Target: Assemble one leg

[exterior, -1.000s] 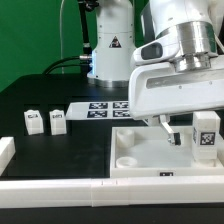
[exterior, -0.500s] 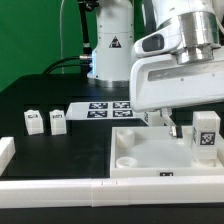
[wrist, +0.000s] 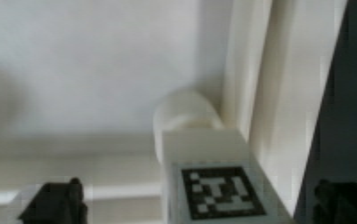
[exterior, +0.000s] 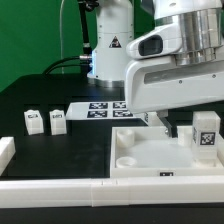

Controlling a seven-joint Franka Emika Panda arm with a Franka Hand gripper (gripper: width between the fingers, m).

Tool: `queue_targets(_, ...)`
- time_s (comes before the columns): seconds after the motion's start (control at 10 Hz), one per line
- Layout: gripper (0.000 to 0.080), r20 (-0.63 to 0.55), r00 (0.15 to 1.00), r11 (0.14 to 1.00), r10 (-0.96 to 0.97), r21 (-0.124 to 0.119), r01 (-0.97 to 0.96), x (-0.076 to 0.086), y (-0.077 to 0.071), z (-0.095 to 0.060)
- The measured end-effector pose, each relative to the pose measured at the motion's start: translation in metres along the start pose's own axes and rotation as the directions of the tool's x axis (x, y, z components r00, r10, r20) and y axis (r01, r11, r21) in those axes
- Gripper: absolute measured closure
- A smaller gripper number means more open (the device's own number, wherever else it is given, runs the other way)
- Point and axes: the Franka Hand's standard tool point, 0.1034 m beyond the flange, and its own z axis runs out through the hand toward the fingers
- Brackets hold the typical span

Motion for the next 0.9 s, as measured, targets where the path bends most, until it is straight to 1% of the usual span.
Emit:
queue_targets(0.1, 0.0151, 0.115, 0.993, 1.0, 0.007, 0.011, -0.009, 0.0, 0.001, -0.008)
queue_targets(0.2, 0.0151, 0.232, 0.973, 1.0, 0.012, 0.019, -0.017, 0.001, 0.004, -0.01)
queue_targets(0.3, 0.0151, 0.22, 0.975, 1.0, 0.018, 0.019, -0.023, 0.01, 0.004, -0.011)
queue_targets(0.4, 0.0159, 0.197, 0.98, 0.999, 0.024, 0.016, -0.027, 0.012, 0.001, -0.009)
queue_targets(0.5, 0.0159, 0.2, 0.98, 1.0, 0.022, 0.016, -0.026, 0.011, 0.002, -0.008)
queue_targets(0.6, 0.0325, 0.2, 0.98, 0.999, 0.023, 0.016, -0.027, 0.011, 0.002, -0.008)
queue_targets(0.7, 0.0507, 0.2, 0.979, 1.0, 0.023, 0.016, -0.027, 0.011, 0.002, -0.008)
queue_targets(0.9, 0.0508, 0.2, 0.979, 0.999, 0.031, 0.015, -0.035, 0.011, 0.002, -0.008)
